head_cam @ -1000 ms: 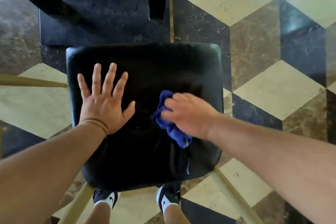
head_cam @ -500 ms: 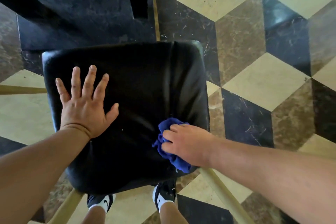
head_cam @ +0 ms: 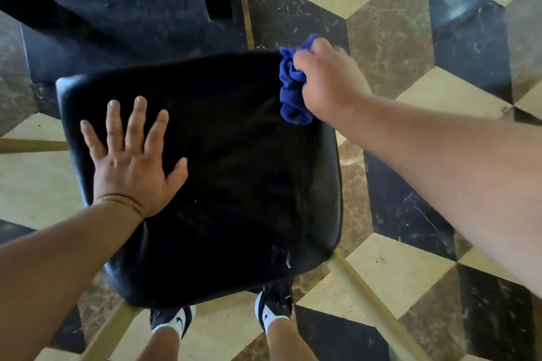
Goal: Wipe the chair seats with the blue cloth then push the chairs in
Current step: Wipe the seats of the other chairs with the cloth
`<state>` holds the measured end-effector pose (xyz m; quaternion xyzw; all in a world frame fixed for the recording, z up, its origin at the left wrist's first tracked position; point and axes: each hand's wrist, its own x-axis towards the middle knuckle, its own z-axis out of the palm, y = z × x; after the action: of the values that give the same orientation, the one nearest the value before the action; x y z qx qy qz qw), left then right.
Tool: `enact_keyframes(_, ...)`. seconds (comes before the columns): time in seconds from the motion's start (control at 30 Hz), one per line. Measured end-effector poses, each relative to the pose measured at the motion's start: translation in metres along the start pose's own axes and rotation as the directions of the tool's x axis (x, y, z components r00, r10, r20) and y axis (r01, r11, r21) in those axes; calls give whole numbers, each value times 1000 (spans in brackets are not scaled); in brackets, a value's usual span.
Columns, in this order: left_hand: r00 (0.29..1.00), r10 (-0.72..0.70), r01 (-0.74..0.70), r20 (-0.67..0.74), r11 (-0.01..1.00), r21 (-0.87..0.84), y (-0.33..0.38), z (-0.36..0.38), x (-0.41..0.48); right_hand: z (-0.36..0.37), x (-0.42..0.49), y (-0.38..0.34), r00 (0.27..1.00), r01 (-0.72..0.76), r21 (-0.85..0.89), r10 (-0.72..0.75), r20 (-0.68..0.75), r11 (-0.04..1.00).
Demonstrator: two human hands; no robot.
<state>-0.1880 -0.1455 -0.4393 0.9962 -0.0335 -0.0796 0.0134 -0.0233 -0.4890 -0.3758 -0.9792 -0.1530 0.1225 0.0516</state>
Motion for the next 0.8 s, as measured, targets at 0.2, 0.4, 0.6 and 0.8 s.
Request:
enact_keyframes(0.2,1000,6,-6,-12,1000,7,1,-1,0,14,-163,-42,778,498,99,-494,389,861)
enact_keyframes(0.4,999,14,-14,-50,1000,3,3,0,2,10,-158,-58,516,729,128,-662,543,673)
enact_keyframes(0.6,998,27,-30,-58,999,-39,3,-3,3,49,-151,-200,520,764,240,-792,319,599)
enact_keyframes(0.8,998,37,-40,-48,998,-53,4,-2,2,78,-151,-301,559,713,331,-786,264,618)
